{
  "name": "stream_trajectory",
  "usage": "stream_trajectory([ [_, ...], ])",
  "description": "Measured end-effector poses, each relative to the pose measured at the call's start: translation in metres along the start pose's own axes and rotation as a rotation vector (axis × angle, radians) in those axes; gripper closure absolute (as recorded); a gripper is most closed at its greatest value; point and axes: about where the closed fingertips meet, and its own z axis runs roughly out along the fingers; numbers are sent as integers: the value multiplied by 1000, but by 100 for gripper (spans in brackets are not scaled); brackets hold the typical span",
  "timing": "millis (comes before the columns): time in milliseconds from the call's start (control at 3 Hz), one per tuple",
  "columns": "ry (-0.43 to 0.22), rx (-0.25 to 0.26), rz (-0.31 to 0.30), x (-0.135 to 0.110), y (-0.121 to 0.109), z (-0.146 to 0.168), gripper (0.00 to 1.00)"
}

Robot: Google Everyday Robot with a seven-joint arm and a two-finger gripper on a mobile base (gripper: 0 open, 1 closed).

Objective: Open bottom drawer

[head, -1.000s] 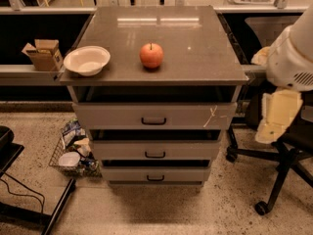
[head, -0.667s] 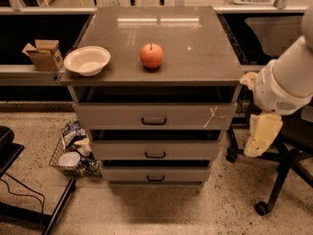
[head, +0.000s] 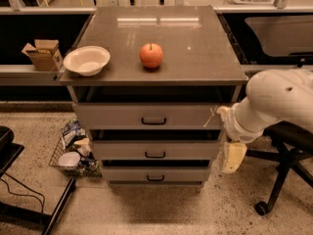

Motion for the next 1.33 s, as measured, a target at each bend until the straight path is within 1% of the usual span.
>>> stream_trajectory([
  [333,32,6,29,27,-5,45,0],
  [667,60,-7,106,42,-15,52,0],
  [1000,66,-15,118,44,-15,53,0],
  [1333,66,-42,75,37,-1,89,0],
])
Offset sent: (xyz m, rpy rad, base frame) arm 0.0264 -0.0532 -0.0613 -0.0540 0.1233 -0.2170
